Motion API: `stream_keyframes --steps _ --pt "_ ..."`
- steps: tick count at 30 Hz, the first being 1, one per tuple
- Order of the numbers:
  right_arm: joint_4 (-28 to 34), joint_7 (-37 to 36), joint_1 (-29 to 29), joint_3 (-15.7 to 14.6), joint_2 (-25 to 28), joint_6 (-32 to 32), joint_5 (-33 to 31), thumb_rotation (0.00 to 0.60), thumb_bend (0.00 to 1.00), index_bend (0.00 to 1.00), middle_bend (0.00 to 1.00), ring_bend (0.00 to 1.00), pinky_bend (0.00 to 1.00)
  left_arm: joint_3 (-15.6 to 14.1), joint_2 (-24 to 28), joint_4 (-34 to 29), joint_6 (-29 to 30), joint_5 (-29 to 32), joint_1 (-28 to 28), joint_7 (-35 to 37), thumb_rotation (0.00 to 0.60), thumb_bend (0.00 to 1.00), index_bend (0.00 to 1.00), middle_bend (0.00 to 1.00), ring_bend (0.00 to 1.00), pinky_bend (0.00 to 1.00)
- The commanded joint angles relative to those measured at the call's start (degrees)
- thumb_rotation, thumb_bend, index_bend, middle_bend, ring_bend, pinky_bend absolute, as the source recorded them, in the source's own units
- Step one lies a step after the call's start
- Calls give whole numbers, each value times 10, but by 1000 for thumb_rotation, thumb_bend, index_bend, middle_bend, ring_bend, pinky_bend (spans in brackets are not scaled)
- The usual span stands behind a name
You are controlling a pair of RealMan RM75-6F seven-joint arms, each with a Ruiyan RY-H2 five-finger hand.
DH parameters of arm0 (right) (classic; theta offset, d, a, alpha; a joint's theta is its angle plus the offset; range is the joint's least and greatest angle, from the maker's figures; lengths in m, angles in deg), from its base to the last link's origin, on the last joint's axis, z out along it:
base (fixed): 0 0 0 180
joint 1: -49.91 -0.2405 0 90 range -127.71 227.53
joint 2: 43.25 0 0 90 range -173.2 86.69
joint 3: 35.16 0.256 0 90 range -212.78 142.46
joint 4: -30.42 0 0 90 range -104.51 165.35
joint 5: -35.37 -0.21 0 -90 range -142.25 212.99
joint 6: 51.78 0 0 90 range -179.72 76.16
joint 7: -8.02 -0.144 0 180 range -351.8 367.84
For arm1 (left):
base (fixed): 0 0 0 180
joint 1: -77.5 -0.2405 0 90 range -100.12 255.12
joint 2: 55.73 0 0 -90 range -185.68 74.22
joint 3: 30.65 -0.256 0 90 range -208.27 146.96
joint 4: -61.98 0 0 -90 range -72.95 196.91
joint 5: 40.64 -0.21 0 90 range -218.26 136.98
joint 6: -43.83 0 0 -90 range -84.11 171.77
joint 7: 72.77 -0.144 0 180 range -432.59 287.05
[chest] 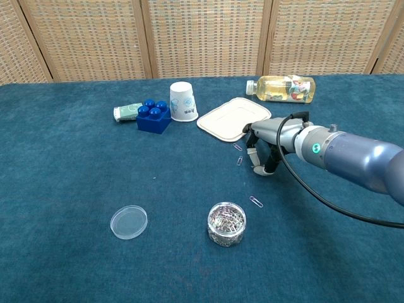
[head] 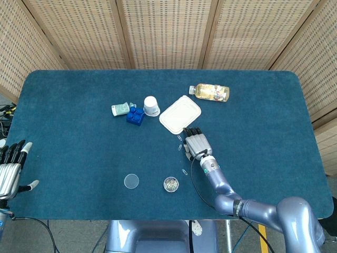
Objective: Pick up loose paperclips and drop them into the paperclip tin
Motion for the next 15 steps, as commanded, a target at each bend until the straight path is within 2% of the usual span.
stream_keyframes --steps 1,9,15 --pt "21 1 2 0 12 -9 10 600 450 650 48 0 21 0 0 0 1 -1 0 1 600 0 0 0 0 0" --pt "128 13 11 -8 61 -38 42 600 459 655 50 0 20 -3 2 -4 4 -9 -2 3 600 0 0 0 0 0" --pt "230 26 15 -19 98 -48 48 600 462 656 50 0 20 -6 5 -7 9 -17 -4 6 600 0 0 0 0 0"
